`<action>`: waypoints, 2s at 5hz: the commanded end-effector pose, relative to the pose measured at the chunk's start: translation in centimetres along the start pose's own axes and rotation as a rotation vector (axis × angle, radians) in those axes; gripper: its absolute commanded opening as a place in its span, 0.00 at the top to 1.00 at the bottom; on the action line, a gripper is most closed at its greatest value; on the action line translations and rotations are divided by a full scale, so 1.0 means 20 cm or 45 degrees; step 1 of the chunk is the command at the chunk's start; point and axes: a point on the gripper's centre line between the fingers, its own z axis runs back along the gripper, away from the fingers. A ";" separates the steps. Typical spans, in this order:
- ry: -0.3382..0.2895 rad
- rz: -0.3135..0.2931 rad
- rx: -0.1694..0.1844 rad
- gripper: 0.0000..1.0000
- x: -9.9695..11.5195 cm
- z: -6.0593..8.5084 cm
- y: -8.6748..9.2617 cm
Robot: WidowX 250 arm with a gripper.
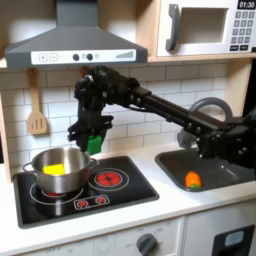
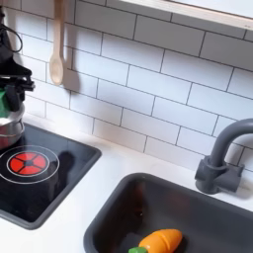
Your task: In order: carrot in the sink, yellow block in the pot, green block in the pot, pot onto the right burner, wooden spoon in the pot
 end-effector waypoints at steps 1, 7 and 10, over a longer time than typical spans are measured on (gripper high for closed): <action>-0.056 0.198 0.121 1.00 -0.01 -0.02 0.18; -0.066 0.035 0.103 0.00 0.11 -0.12 0.17; -0.019 -0.089 -0.016 0.00 0.11 -0.17 0.03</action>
